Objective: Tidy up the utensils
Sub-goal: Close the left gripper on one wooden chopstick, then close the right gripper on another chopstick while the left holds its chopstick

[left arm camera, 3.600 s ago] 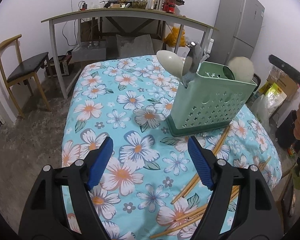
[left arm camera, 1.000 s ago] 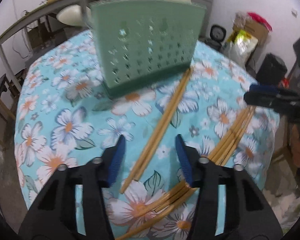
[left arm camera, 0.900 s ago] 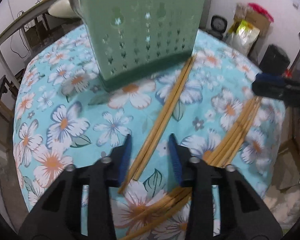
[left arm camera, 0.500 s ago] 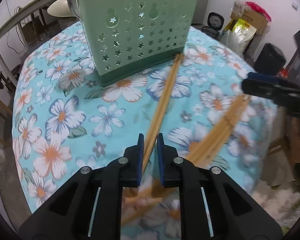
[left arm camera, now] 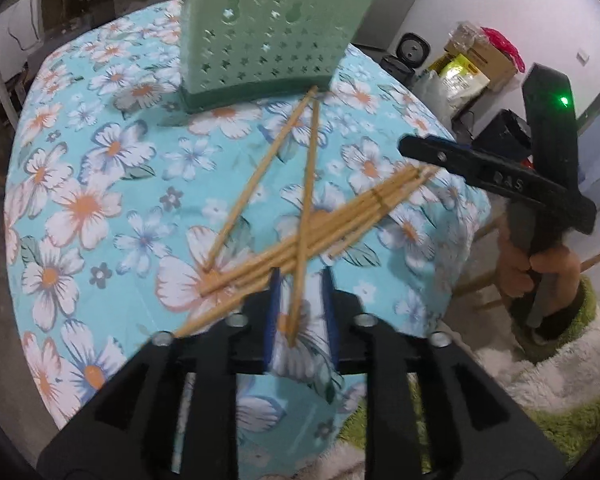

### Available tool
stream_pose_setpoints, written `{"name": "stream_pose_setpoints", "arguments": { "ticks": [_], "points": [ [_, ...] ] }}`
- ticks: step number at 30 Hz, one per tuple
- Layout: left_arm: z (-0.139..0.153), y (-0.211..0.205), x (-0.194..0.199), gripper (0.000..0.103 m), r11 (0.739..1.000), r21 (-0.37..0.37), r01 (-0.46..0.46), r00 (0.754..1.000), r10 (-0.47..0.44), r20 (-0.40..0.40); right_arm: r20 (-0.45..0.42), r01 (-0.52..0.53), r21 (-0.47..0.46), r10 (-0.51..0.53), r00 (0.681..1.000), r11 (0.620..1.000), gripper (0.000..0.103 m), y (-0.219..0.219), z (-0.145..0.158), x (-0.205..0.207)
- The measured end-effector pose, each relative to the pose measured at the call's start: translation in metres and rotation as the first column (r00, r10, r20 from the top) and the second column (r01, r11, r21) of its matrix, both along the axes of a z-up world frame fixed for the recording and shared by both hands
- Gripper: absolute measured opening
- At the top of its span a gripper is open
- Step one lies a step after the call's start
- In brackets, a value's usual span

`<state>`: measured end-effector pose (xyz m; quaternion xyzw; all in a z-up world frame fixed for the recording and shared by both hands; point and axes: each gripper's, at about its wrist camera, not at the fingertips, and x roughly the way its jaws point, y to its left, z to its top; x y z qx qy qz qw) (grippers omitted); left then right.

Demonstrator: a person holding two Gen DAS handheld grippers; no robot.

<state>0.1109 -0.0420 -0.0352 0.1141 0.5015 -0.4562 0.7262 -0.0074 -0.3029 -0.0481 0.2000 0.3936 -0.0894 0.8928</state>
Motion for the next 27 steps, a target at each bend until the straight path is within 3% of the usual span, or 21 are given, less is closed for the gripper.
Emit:
{"name": "stream_pose_setpoints", "arguments": {
  "ticks": [4, 7, 11, 14, 18, 21, 27],
  "points": [
    [0.003, -0.005, 0.016, 0.024, 0.999, -0.038, -0.025, 1.0, 0.026, 0.016, 0.003, 0.006, 0.01, -0.006, 1.0, 1.0, 0.071, -0.002, 0.0, -0.001],
    [0.005, -0.017, 0.026, 0.024, 0.999, -0.035, -0.021, 0.997, 0.024, 0.072, 0.004, 0.013, 0.02, -0.013, 1.0, 1.0, 0.071, -0.005, 0.0, -0.002],
    [0.004, -0.047, 0.035, 0.024, 1.0, 0.012, 0.022, 0.983, -0.024, 0.183, 0.0, 0.016, 0.022, -0.016, 1.0, 1.0, 0.071, -0.006, -0.002, -0.002],
    [-0.008, -0.067, 0.042, 0.025, 0.995, 0.09, 0.049, 0.969, -0.07, 0.239, -0.004, 0.017, 0.022, -0.017, 1.0, 1.0, 0.071, -0.008, -0.003, -0.002],
    [-0.031, -0.077, 0.053, 0.024, 0.986, 0.16, 0.05, 0.975, -0.083, 0.204, -0.009, 0.02, 0.023, -0.02, 1.0, 1.0, 0.071, -0.01, -0.004, -0.001],
    [-0.029, -0.071, 0.054, 0.012, 0.988, 0.15, 0.034, 0.98, -0.062, 0.187, -0.011, 0.019, 0.024, -0.019, 1.0, 1.0, 0.07, -0.01, -0.004, 0.0],
    [-0.003, -0.041, 0.049, 0.01, 0.995, 0.093, -0.033, 0.991, 0.02, 0.136, -0.002, -0.02, 0.073, 0.02, 1.0, 0.997, 0.065, -0.007, -0.003, 0.012]
  ]
}}
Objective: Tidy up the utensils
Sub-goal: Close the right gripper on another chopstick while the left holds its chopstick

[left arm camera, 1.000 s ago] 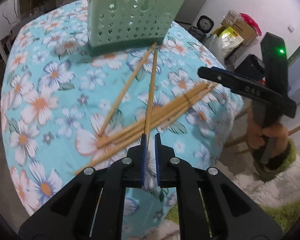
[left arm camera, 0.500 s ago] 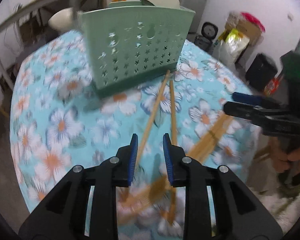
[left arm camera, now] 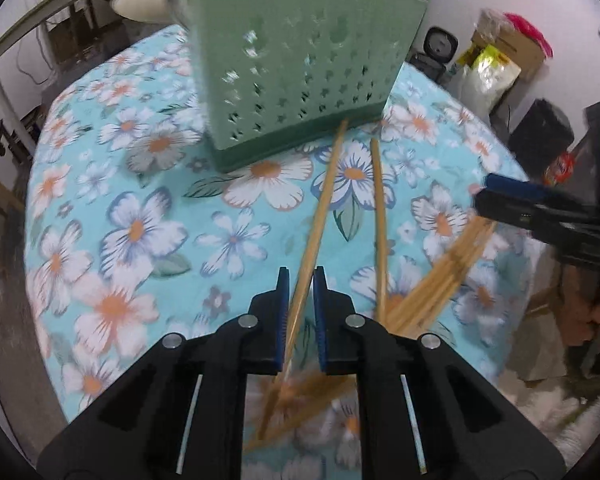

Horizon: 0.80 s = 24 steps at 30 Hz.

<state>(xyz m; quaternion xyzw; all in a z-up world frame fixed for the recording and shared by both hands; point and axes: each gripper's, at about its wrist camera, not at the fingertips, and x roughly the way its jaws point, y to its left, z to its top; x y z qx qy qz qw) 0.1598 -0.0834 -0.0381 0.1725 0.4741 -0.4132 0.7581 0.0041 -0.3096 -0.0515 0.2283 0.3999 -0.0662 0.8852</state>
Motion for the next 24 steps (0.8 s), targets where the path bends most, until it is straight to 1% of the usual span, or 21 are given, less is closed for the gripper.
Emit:
{"name": "stream_pose_setpoints", "arguments": {
  "ticks": [3, 5, 8, 10, 11, 13, 17, 19, 20, 23, 24],
  "points": [
    [0.014, 0.018, -0.006, 0.006, 0.999, -0.025, -0.03, 0.999, 0.03, -0.014, 0.018, -0.026, 0.054, 0.025, 1.0, 0.998, 0.064, 0.001, 0.002, 0.009],
    [0.017, 0.028, -0.01, 0.005, 0.998, -0.03, -0.053, 0.999, 0.052, -0.015, 0.021, -0.036, 0.092, 0.034, 0.999, 0.995, 0.063, 0.0, 0.002, 0.021],
    [0.016, 0.042, -0.015, 0.005, 0.996, -0.035, -0.085, 0.996, 0.084, -0.029, -0.004, -0.033, 0.131, 0.034, 0.999, 0.991, 0.058, -0.001, -0.005, 0.039],
    [0.01, 0.051, -0.02, 0.005, 0.995, -0.031, -0.098, 0.994, 0.096, -0.049, -0.026, -0.029, 0.166, 0.034, 0.999, 0.986, 0.053, -0.002, -0.012, 0.053],
    [0.007, 0.052, -0.021, 0.005, 0.994, -0.029, -0.102, 0.993, 0.1, -0.058, -0.041, -0.027, 0.173, 0.034, 0.999, 0.984, 0.052, -0.002, -0.016, 0.058],
    [0.0, 0.056, -0.023, 0.005, 0.994, -0.025, -0.11, 0.991, 0.108, -0.08, -0.073, -0.021, 0.183, 0.035, 0.997, 0.983, 0.047, 0.0, -0.024, 0.069],
    [-0.012, 0.063, -0.03, 0.005, 0.993, -0.031, -0.118, 0.985, 0.113, -0.126, -0.103, -0.016, 0.16, 0.033, 0.994, 0.987, 0.041, 0.009, -0.032, 0.082],
    [-0.016, 0.065, -0.032, 0.005, 0.993, -0.034, -0.116, 0.983, 0.11, -0.145, -0.107, -0.012, 0.139, 0.027, 0.994, 0.99, 0.033, 0.011, -0.034, 0.084],
    [-0.017, 0.065, -0.033, 0.005, 0.993, -0.035, -0.114, 0.983, 0.108, -0.147, -0.11, -0.009, 0.142, 0.025, 0.994, 0.99, 0.024, 0.01, -0.035, 0.084],
    [-0.012, 0.066, -0.032, 0.006, 0.993, -0.049, -0.108, 0.986, 0.101, -0.135, -0.108, 0.004, 0.191, 0.017, 0.994, 0.982, 0.014, 0.003, -0.038, 0.079],
    [-0.009, 0.066, -0.031, 0.006, 0.993, -0.057, -0.104, 0.987, 0.096, -0.13, -0.107, 0.007, 0.202, 0.015, 0.994, 0.979, 0.009, 0.0, -0.038, 0.076]
  ]
}}
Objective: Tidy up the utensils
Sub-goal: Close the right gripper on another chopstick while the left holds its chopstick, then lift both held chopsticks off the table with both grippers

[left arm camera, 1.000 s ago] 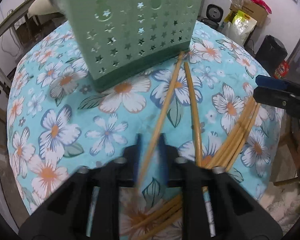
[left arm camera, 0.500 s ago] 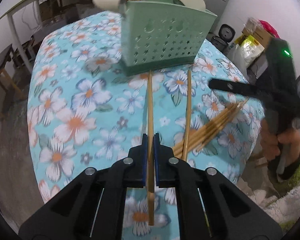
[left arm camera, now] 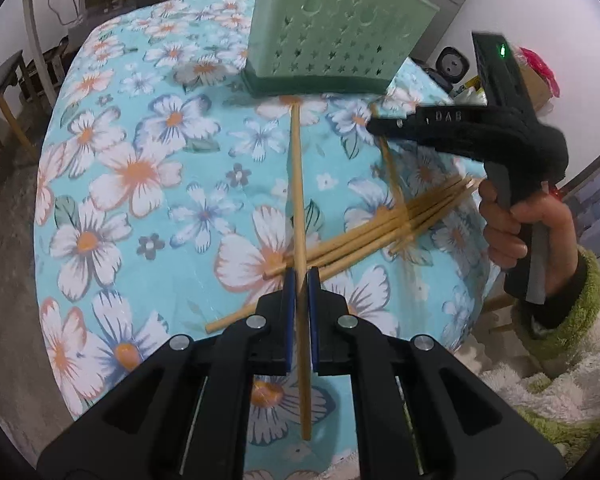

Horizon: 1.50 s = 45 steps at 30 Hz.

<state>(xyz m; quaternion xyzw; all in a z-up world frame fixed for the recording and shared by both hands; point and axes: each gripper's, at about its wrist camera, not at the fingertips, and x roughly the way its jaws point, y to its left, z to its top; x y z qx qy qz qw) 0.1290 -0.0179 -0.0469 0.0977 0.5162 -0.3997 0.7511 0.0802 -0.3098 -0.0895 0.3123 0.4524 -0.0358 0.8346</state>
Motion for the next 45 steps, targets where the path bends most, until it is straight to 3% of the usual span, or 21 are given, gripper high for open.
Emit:
{"name": "stream_pose_setpoints", "arguments": {
  "ticks": [12, 21, 29, 34, 37, 45],
  "points": [
    [0.006, -0.043, 0.035, 0.021, 0.999, -0.018, 0.044, 0.997, -0.043, 0.069, -0.01, 0.042, 0.051, -0.041, 0.999, 0.998, 0.006, -0.019, -0.001, -0.033],
    [-0.02, -0.085, 0.076, 0.022, 0.997, 0.062, 0.038, 0.995, -0.044, 0.092, -0.022, 0.003, 0.037, -0.002, 1.0, 0.999, 0.008, -0.015, 0.0, -0.027],
    [-0.025, -0.108, 0.088, 0.022, 0.994, 0.096, 0.047, 0.988, -0.06, 0.144, -0.029, -0.026, -0.008, 0.026, 0.999, 1.0, 0.013, -0.01, -0.002, -0.013],
    [-0.027, -0.115, 0.088, 0.02, 0.995, 0.097, 0.034, 0.983, -0.051, 0.177, -0.026, -0.024, -0.042, 0.023, 0.999, 0.999, 0.013, -0.007, -0.001, -0.009],
    [-0.027, -0.116, 0.085, 0.007, 0.995, 0.099, 0.021, 0.979, -0.04, 0.199, -0.02, -0.011, -0.045, 0.01, 1.0, 0.999, 0.009, -0.006, -0.001, -0.008],
    [0.0, -0.089, 0.082, 0.006, 0.999, 0.018, -0.027, 0.984, 0.023, 0.174, 0.062, -0.008, 0.008, 0.007, 0.998, 1.0, 0.007, -0.01, 0.023, -0.018]
  ]
}}
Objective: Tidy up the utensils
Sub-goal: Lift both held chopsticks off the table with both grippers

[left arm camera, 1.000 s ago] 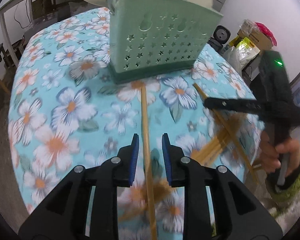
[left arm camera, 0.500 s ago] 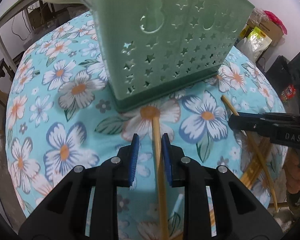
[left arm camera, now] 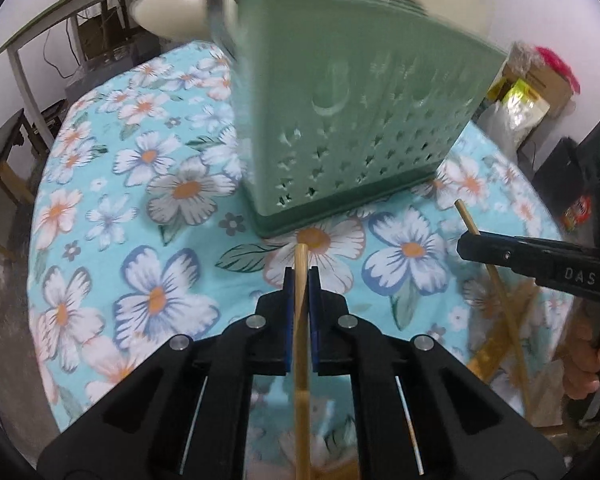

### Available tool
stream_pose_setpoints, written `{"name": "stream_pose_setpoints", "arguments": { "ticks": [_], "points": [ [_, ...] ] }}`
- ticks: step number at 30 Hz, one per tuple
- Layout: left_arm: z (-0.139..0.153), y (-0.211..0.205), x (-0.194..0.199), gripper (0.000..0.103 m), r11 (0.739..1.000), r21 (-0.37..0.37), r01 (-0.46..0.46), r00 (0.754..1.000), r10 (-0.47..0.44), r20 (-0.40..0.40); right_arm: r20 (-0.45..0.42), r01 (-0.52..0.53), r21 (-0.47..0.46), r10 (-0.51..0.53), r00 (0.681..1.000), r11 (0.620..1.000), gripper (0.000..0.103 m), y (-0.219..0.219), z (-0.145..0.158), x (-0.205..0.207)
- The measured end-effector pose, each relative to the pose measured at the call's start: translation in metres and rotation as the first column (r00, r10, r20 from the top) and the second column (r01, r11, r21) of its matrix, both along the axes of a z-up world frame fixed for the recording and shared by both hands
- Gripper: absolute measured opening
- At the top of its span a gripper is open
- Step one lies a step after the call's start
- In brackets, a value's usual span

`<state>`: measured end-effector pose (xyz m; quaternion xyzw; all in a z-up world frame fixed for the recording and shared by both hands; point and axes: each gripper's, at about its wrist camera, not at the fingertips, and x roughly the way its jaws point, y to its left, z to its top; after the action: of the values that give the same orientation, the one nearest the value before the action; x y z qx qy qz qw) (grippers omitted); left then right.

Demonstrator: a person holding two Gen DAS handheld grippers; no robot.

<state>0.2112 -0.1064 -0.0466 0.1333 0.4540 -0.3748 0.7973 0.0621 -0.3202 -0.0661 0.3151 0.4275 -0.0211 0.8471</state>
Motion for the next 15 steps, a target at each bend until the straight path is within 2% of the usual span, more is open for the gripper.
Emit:
{"name": "stream_pose_setpoints", "arguments": {
  "ticks": [7, 11, 15],
  "points": [
    [0.06, 0.042, -0.017, 0.006, 0.989, -0.147, -0.004, 1.0, 0.005, 0.004, 0.127, 0.003, -0.006, -0.002, 0.992, 1.0, 0.007, -0.005, 0.051, -0.024],
    [0.108, 0.065, -0.028, 0.006, 0.967, -0.253, 0.003, 1.0, 0.004, 0.028, 0.2, 0.016, -0.034, -0.009, 0.98, 0.999, 0.007, -0.011, 0.081, -0.041],
    [0.149, 0.074, -0.03, 0.006, 0.938, -0.346, 0.009, 0.998, 0.014, 0.066, 0.244, 0.031, -0.048, -0.018, 0.97, 0.998, 0.007, -0.018, 0.096, -0.051]
  ]
}}
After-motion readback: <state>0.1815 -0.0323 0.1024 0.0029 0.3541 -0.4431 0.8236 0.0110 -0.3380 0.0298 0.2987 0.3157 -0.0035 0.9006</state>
